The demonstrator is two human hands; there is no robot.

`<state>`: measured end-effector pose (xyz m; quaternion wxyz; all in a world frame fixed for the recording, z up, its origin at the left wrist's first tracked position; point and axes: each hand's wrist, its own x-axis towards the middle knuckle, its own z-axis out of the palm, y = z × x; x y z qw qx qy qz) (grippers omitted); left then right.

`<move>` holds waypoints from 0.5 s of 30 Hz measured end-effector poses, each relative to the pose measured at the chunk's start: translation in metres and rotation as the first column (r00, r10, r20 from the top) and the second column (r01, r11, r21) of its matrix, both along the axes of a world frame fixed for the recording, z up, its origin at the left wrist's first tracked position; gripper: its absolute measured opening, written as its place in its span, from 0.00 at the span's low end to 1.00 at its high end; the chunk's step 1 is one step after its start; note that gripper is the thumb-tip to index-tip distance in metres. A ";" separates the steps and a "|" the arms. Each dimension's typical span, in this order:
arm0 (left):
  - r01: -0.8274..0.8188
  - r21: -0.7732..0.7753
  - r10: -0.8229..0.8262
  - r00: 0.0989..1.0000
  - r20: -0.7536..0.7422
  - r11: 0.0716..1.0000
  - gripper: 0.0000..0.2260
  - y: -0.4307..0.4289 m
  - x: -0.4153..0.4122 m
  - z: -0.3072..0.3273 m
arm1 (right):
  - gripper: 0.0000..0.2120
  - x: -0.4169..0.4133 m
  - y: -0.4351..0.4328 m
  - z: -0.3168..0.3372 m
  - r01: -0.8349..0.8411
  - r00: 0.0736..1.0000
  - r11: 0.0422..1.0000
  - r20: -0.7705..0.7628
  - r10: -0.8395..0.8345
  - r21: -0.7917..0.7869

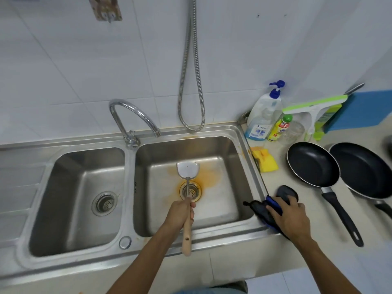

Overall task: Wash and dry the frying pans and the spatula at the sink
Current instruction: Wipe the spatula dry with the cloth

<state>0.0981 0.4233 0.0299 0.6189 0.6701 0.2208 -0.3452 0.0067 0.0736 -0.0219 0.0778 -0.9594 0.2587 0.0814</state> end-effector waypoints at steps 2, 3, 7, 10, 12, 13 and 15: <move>0.018 -0.015 -0.018 0.999 0.032 1.000 0.14 0.001 -0.003 0.004 | 0.20 0.005 0.011 0.005 -0.013 0.997 0.998 0.076 0.008 0.064; 0.026 -0.027 -0.025 0.999 0.043 0.999 0.13 0.002 -0.003 0.007 | 0.18 0.011 0.021 0.012 -0.023 0.993 0.994 0.116 0.010 0.105; 0.100 0.003 -0.100 0.989 0.113 0.995 0.12 0.006 -0.005 0.016 | 0.14 0.063 0.085 0.051 -0.195 0.942 0.965 0.309 0.133 0.178; 0.148 0.021 -0.149 0.971 0.188 0.989 0.12 0.002 -0.011 0.028 | 0.16 0.116 0.146 0.069 -0.369 0.851 0.925 0.435 0.295 0.094; 0.151 0.052 -0.159 0.958 0.240 0.987 0.13 -0.003 -0.014 0.037 | 0.16 0.148 0.179 0.070 -0.482 0.782 0.876 0.434 0.447 -0.034; 0.145 0.061 -0.156 0.951 0.267 0.988 0.13 -0.005 -0.015 0.042 | 0.16 0.162 0.189 0.068 -0.528 0.750 0.843 0.409 0.520 -0.102; 0.130 0.064 -0.144 0.937 0.318 0.989 0.11 -0.003 -0.017 0.050 | 0.15 0.189 0.195 0.065 -0.545 0.750 0.823 0.345 0.564 -0.162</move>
